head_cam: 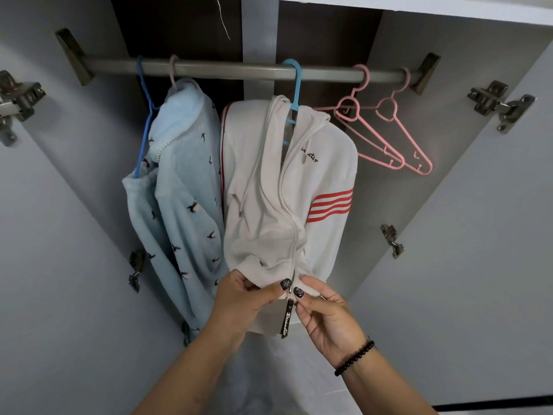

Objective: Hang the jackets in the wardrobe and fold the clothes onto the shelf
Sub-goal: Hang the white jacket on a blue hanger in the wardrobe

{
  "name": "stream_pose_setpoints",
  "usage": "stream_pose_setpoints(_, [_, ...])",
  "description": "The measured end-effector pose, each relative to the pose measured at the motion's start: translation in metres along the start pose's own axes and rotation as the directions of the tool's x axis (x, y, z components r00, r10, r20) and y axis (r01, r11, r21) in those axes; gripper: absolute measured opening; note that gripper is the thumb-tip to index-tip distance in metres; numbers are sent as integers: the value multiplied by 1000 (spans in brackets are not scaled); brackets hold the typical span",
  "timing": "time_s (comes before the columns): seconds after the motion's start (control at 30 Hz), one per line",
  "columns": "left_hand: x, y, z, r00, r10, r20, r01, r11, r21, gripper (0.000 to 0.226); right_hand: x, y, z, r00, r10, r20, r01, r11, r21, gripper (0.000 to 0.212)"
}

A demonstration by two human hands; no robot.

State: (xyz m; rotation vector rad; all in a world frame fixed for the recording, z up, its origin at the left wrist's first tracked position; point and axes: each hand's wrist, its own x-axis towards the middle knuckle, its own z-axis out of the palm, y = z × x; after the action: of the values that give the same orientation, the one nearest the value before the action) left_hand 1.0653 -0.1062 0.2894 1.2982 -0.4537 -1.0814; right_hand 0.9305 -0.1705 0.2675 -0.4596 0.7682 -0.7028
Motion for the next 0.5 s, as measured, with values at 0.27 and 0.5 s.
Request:
stream_pose_setpoints(0.27, [10,-1,-17,989,-111,102,111,994,-1,35,-3,3,12,992,-75,-106,50,973,-225,21])
stream_pose_setpoints(0.5, [7,-4,-16,983,-162,88,165,986,-36,15,-14,-1,34,999,15,-35,-33,814,-579,14])
